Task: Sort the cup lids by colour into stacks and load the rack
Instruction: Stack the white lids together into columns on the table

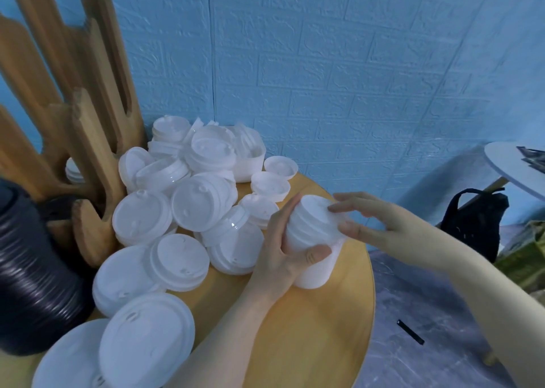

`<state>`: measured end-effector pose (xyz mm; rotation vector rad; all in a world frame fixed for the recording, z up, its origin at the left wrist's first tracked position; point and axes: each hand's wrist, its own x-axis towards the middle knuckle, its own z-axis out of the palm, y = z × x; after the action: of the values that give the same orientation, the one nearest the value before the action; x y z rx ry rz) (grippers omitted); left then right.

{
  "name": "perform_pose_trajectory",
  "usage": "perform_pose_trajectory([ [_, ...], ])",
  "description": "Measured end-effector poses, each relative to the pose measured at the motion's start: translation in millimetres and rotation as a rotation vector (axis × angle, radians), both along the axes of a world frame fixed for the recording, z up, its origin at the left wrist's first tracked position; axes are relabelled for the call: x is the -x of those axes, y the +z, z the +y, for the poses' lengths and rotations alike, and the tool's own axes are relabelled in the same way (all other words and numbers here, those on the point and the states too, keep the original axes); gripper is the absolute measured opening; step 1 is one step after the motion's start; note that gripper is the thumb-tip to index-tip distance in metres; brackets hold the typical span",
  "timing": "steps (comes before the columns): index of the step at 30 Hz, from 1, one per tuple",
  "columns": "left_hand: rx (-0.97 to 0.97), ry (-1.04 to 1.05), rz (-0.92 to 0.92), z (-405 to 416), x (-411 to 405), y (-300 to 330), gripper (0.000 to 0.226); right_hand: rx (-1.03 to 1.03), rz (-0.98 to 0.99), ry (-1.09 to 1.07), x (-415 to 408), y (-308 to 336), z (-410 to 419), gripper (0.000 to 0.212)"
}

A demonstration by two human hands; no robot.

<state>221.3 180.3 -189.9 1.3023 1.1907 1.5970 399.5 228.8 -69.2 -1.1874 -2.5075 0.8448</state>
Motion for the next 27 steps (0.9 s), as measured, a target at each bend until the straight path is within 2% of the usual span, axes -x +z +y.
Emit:
perform_pose_trajectory([
  [3,0.007,-0.004,-0.005,0.5,-0.2,0.1,0.082,-0.066,0.134,0.014,-7.4,-9.7,5.7,0.025],
  [5,0.01,-0.006,-0.011,1.1,-0.1,-0.1,0.084,-0.127,0.181,-0.006,-4.0,-15.7,5.5,0.022],
  [12,0.024,-0.032,-0.045,2.0,-1.5,0.2,0.099,-0.266,0.104,0.05,10.1,-16.2,4.3,0.027],
  [18,0.032,-0.026,-0.056,0.5,-1.8,2.0,0.101,-0.444,-0.008,0.064,14.7,-16.2,5.3,0.033],
  [21,0.032,-0.034,-0.059,0.5,-0.9,1.3,0.102,-0.411,0.008,0.109,13.3,-17.4,7.0,0.03],
  [24,0.033,-0.052,-0.06,-0.1,-0.8,1.0,0.103,-0.251,0.136,0.103,10.6,-15.3,9.7,0.028],
  [27,0.046,-0.051,-0.057,0.2,-0.7,0.7,0.1,-0.209,0.126,0.096,19.0,-14.7,11.3,0.031],
])
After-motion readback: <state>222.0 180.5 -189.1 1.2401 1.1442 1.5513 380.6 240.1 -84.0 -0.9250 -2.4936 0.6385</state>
